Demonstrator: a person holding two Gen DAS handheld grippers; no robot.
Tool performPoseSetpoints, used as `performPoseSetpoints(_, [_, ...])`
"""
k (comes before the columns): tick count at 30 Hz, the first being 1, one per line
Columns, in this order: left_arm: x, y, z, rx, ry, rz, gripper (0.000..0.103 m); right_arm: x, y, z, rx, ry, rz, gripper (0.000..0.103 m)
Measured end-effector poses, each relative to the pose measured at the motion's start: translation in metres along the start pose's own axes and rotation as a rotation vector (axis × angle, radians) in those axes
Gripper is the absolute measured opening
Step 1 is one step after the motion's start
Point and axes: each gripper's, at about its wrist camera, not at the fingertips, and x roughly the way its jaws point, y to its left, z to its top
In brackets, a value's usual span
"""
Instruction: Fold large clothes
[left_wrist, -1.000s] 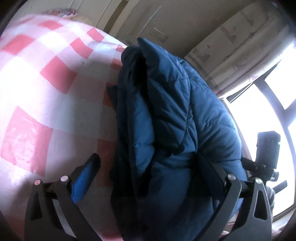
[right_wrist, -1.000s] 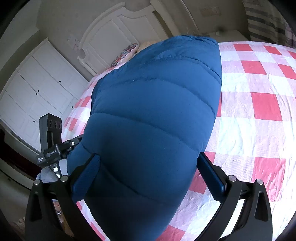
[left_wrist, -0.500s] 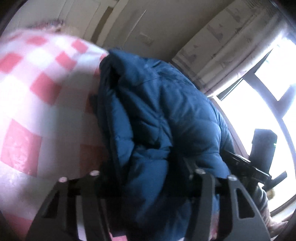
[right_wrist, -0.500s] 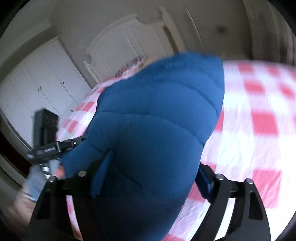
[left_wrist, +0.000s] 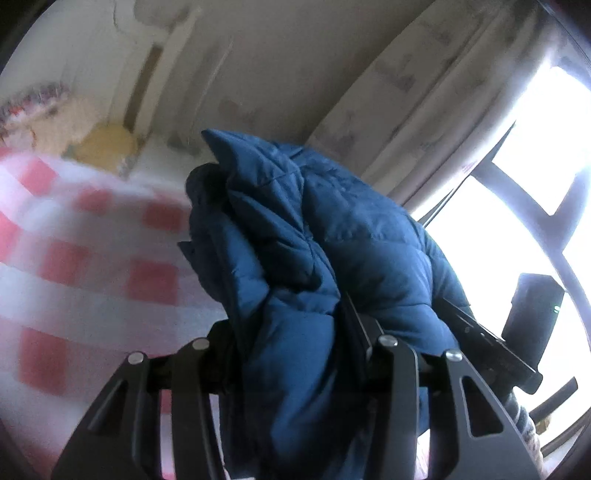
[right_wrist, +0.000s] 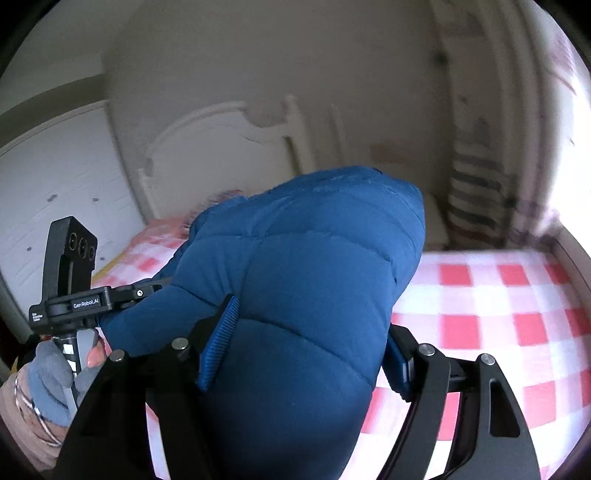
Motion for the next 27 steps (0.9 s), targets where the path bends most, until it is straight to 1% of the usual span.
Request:
performPoseSetpoints(1, [0.02,0.002,-0.004,-0.011,0.042,0.015,0.047,0.008,-0.018,-0.007,0.023,0.035,-0.017,0.073])
performPoseSetpoints(2, [0.039,0.005,-0.01,-0.026,0.093,0.037,0.049,0.017,-0.04,-0.018,0.062,0.093,-0.036,0.073])
performPoseSetpoints(3, [0.054,0.006,-0.022,-0.036,0.107,0.063,0.058,0.027,-0.055,-0.031,0.097,0.149,-0.056,0.074])
performPoseSetpoints(4, [0.053,0.003,-0.03,-0.015,0.064,0.07,0.06,0.034,-0.07,-0.045,0.142,0.18,-0.05,0.079])
performPoseSetpoints(5, [0.052,-0.003,-0.033,0.017,0.052,0.085,0.061,0.031,-0.08,-0.052,0.17,0.16,-0.027,0.08])
performPoseSetpoints(6, [0.051,-0.006,-0.034,0.028,0.052,0.098,0.062,0.027,-0.088,-0.058,0.198,0.15,-0.005,0.082])
performPoseSetpoints(7, [0.05,-0.007,-0.033,0.031,0.055,0.11,0.063,0.024,-0.089,-0.059,0.209,0.151,-0.006,0.091])
performPoseSetpoints(8, [0.049,-0.007,-0.032,0.031,0.062,0.126,0.064,0.023,-0.089,-0.057,0.212,0.15,-0.02,0.093])
performPoseSetpoints(9, [0.047,-0.008,-0.03,0.036,0.064,0.151,0.068,0.02,-0.085,-0.055,0.205,0.149,-0.041,0.093])
performPoseSetpoints(10, [0.044,-0.011,-0.03,0.049,0.059,0.186,0.071,0.018,-0.083,-0.051,0.201,0.147,-0.057,0.093])
performPoseSetpoints(11, [0.039,-0.018,-0.03,0.069,0.051,0.225,0.079,0.016,-0.079,-0.05,0.198,0.143,-0.071,0.093])
performPoseSetpoints(12, [0.035,-0.027,-0.033,0.111,0.029,0.296,0.086,0.009,-0.073,-0.049,0.194,0.133,-0.118,0.094])
performPoseSetpoints(13, [0.032,-0.035,-0.036,0.145,0.006,0.358,0.091,0.004,-0.064,-0.048,0.191,0.122,-0.157,0.094])
performPoseSetpoints(14, [0.028,-0.044,-0.04,0.183,-0.029,0.449,0.098,-0.004,-0.056,-0.05,0.18,0.102,-0.19,0.095])
performPoseSetpoints(15, [0.025,-0.049,-0.045,0.193,-0.045,0.485,0.101,-0.004,-0.049,-0.051,0.167,0.09,-0.199,0.096])
performPoseSetpoints(16, [0.021,-0.054,-0.049,0.192,-0.06,0.512,0.101,-0.006,-0.043,-0.055,0.153,0.088,-0.205,0.098])
performPoseSetpoints(17, [0.021,-0.057,-0.05,0.188,-0.065,0.52,0.101,-0.005,-0.039,-0.057,0.139,0.098,-0.218,0.098])
performPoseSetpoints(19, [0.014,-0.062,-0.054,0.175,-0.072,0.555,0.101,-0.008,-0.029,-0.07,0.127,0.136,-0.236,0.098])
performPoseSetpoints(21, [0.005,-0.068,-0.059,0.177,-0.076,0.565,0.101,-0.008,-0.018,-0.083,0.102,0.199,-0.24,0.098])
performPoseSetpoints(22, [-0.006,-0.069,-0.064,0.183,-0.082,0.568,0.101,-0.009,-0.01,-0.09,0.061,0.238,-0.272,0.098])
performPoseSetpoints(23, [-0.014,-0.073,-0.066,0.192,-0.091,0.569,0.101,-0.016,-0.004,-0.093,0.034,0.234,-0.295,0.098])
performPoseSetpoints(24, [-0.019,-0.075,-0.067,0.198,-0.096,0.57,0.101,-0.024,0.001,-0.095,0.032,0.201,-0.298,0.098])
performPoseSetpoints(26, [-0.03,-0.082,-0.073,0.216,-0.108,0.572,0.101,-0.053,0.004,-0.093,0.072,0.125,-0.273,0.098])
performPoseSetpoints(27, [-0.038,-0.087,-0.077,0.228,-0.119,0.571,0.101,-0.062,0.005,-0.091,0.08,0.109,-0.273,0.098])
